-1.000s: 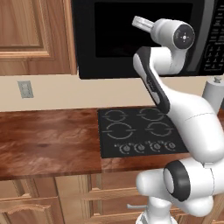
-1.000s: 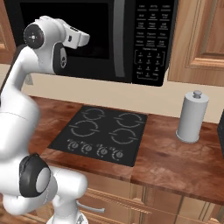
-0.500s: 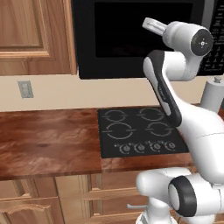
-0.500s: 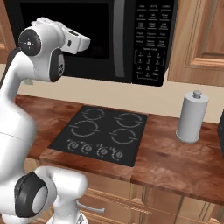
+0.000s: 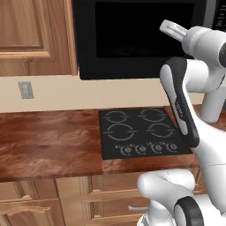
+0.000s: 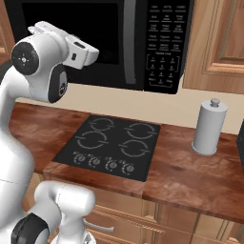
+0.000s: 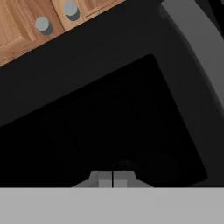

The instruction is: Transport the fish from the fridge to the microwave and turn on the microwave.

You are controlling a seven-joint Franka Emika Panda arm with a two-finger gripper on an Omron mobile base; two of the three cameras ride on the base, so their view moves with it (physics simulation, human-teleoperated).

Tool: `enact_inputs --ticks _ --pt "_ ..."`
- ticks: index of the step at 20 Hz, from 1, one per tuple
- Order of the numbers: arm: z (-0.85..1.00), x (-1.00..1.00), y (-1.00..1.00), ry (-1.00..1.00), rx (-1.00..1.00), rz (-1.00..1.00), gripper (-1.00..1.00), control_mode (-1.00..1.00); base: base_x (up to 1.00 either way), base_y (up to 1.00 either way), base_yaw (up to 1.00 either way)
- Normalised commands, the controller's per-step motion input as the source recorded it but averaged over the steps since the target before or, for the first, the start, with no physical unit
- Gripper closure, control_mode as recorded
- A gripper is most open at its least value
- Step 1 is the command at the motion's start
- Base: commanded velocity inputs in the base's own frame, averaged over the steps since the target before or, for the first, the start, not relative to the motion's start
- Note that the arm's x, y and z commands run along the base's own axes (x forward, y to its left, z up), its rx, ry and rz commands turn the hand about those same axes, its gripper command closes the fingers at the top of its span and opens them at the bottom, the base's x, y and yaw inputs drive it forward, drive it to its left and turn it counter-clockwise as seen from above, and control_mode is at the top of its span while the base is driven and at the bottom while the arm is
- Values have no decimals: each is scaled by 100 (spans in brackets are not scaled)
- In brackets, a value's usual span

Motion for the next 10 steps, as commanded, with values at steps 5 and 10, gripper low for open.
enact_inputs --ticks 5,10 --pt "0 -37 -29 0 7 0 100 -100 0 0 0" --pt "0 -25 -31 0 6 0 100 -100 0 0 0"
